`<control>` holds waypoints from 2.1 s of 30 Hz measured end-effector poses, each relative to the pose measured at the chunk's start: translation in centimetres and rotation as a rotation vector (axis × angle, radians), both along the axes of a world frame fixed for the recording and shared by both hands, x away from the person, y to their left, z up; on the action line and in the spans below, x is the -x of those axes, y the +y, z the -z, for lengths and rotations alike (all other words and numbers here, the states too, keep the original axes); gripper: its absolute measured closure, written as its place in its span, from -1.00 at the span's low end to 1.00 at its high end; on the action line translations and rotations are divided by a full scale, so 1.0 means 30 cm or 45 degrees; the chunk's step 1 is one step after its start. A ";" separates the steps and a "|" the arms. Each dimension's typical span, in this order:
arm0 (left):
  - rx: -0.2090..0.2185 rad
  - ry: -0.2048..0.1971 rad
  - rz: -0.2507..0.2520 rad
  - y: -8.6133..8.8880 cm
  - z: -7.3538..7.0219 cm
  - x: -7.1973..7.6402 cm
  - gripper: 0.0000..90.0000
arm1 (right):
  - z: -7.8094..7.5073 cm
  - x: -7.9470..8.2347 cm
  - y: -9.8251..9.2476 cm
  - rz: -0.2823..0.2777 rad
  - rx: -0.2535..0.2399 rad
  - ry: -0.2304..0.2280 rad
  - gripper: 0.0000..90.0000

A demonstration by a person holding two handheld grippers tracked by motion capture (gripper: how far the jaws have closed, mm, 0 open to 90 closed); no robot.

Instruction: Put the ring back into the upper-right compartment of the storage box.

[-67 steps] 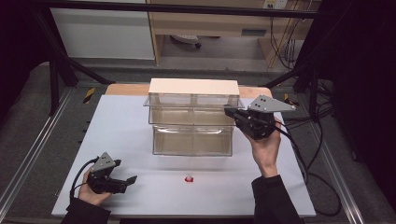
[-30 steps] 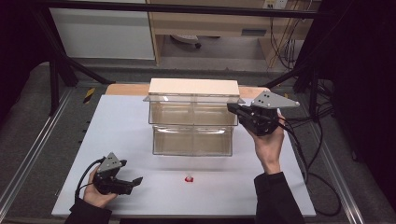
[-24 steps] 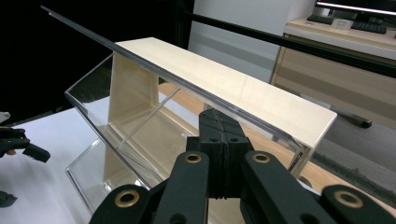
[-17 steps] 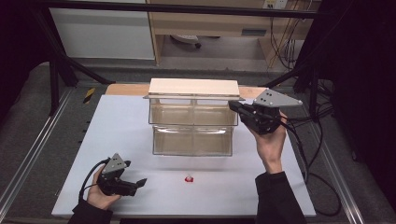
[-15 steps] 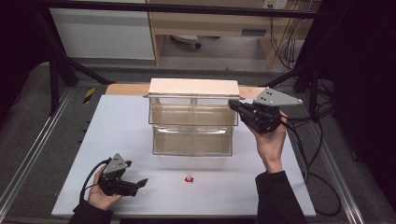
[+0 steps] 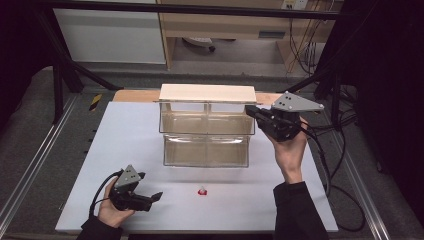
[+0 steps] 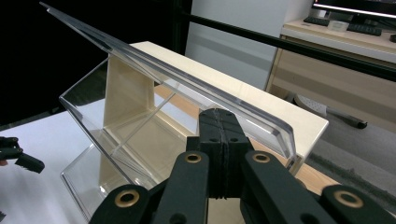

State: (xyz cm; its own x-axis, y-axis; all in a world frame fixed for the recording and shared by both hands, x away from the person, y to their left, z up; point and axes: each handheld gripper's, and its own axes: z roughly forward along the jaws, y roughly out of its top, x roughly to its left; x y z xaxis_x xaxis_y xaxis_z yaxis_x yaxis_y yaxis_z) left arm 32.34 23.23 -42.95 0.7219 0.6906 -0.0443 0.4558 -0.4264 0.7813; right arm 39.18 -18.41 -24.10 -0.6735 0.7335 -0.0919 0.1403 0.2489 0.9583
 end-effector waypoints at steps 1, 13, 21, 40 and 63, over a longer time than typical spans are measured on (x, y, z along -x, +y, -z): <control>0.002 0.001 0.001 -0.006 -0.001 0.002 -0.85 | 0.000 0.000 0.000 0.000 0.000 0.000 1.00; -0.020 0.007 0.044 -0.096 -0.012 0.007 -0.85 | -0.003 0.004 -0.005 0.003 0.005 0.001 1.00; -0.031 0.029 0.077 -0.167 -0.010 0.006 -0.85 | -0.004 0.005 -0.007 0.002 0.008 0.005 1.00; -0.033 0.065 0.119 -0.307 -0.005 0.002 -0.68 | -0.004 0.005 -0.007 0.002 0.016 0.007 1.00; -0.018 0.112 0.085 -0.445 0.006 -0.025 0.11 | -0.005 0.005 -0.007 0.004 0.020 0.012 1.00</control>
